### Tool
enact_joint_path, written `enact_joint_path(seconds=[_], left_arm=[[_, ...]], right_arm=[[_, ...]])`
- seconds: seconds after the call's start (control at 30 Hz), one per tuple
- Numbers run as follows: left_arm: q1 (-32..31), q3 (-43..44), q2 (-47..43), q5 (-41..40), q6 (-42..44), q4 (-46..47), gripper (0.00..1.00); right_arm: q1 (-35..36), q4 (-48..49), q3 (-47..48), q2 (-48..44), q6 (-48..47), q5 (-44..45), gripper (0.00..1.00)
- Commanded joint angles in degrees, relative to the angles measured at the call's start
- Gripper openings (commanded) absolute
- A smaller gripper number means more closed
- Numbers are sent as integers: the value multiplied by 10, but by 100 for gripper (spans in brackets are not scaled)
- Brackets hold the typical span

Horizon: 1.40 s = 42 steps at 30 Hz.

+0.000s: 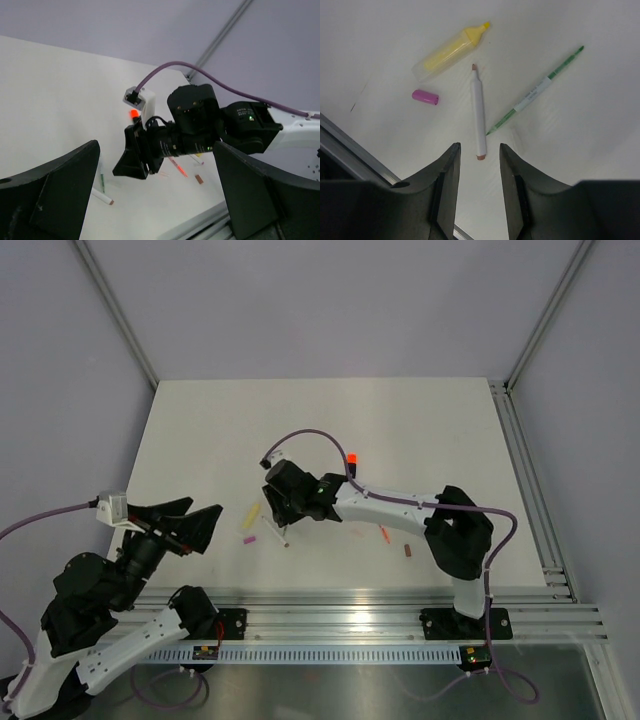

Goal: Insert the pens into the pen caps
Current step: Place the pen at the center of the board, then pick up the pen from the center of the board.

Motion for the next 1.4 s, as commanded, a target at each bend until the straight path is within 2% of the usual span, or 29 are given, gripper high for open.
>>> enact_joint_path(seconds=[0.0, 0.27, 0.57, 0.9, 1.17, 1.37], left_arm=[[-2, 8, -21, -68, 31, -21, 99], [-2, -27, -41, -85, 31, -21, 99], [1, -28, -62, -92, 39, -14, 99], [8, -31, -63, -88, 36, -20, 99], [37, -35, -55, -59, 43, -4, 99], [86, -43, -44, -3, 48, 12, 99]], right_arm=[[21, -11, 68, 58, -19, 15, 43], [34, -83, 159, 136, -32, 29, 44], [40, -117, 206, 190, -28, 47, 45], [44, -113, 209, 228, -13, 40, 40], [48, -113, 199, 238, 5, 49, 32], [51, -99, 172, 221, 30, 52, 16]])
